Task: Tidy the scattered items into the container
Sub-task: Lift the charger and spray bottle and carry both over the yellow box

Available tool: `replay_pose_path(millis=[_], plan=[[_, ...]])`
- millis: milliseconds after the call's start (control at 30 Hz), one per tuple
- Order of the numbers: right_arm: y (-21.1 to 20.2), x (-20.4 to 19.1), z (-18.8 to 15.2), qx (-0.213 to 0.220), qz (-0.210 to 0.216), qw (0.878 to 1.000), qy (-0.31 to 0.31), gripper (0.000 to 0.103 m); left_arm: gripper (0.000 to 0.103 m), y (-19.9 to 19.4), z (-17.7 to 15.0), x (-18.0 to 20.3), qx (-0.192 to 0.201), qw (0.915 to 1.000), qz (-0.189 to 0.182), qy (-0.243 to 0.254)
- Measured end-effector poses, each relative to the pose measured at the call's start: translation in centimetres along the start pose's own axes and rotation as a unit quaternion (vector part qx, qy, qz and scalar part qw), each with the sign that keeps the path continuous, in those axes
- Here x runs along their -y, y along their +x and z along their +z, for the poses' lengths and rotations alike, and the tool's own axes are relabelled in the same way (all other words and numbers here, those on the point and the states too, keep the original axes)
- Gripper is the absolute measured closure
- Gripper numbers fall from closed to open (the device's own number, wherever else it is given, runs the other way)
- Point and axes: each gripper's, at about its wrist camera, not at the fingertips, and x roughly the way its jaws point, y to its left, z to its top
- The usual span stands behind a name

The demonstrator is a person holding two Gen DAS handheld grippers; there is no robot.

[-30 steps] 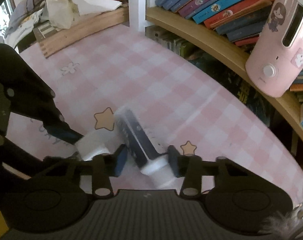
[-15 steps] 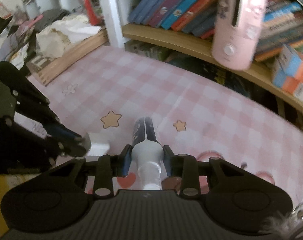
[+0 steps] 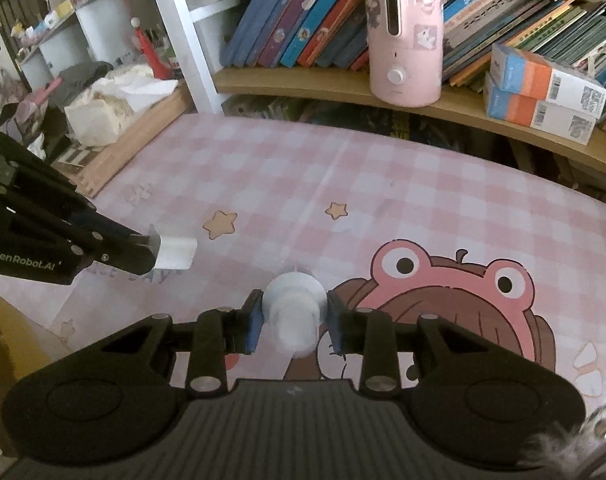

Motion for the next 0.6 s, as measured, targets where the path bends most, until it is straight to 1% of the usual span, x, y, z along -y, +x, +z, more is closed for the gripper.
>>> replay_pose_path(millis=[300, 500, 600], plan=[[-3.4, -1.6, 0.5, 0.028, -0.006, 0.999, -0.013, 0.072, 0.091, -4.6, -0.6, -0.5, 0.054, 0.9982, -0.002, -0.025], [-6.9, -3.6, 1.2, 0.064, -0.003, 0.998, -0.026, 0.072, 0.091, -8.7, -1.9, -0.5, 0.097, 0.9947, -0.004, -0.035], [-8.9, -5.1, 1.5, 0.085, 0.001, 0.996, -0.035, 0.072, 0.091, -11.0, -2.6, -0.4, 0.119, 0.9924, -0.002, -0.033]])
